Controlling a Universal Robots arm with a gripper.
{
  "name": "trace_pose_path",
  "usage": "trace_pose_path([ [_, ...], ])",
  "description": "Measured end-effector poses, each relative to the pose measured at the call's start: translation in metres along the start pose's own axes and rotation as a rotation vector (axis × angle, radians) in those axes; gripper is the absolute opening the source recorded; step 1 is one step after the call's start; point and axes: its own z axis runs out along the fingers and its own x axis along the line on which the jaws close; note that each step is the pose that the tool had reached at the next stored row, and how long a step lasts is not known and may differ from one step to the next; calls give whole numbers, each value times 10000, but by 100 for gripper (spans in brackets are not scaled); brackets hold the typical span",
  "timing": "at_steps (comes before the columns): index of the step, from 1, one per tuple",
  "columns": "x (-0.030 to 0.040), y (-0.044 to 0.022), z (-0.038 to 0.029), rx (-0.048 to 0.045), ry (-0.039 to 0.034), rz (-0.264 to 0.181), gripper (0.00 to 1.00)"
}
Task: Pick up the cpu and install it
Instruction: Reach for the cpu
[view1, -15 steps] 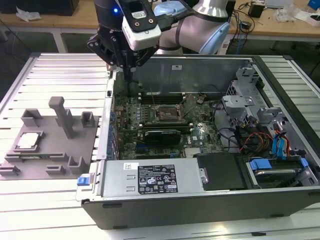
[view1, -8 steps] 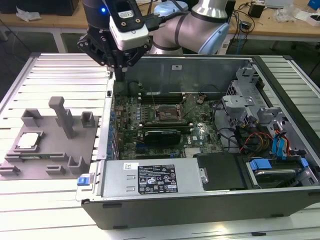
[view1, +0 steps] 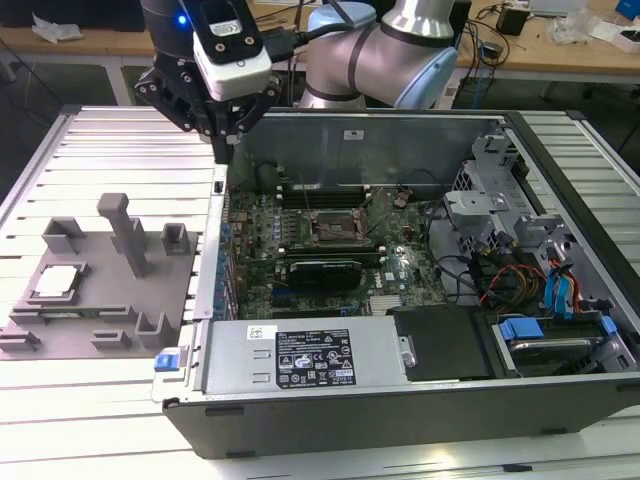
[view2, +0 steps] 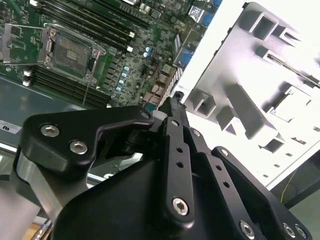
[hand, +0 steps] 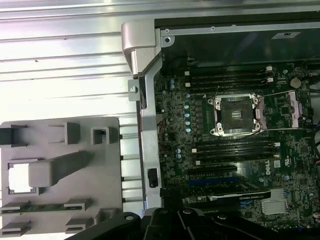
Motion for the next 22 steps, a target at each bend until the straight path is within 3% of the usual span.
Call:
trace_pose_path([
  [17,295,-22,-6,1,1,0,11],
  [22,417,-31,-8,0,-1,1,11],
])
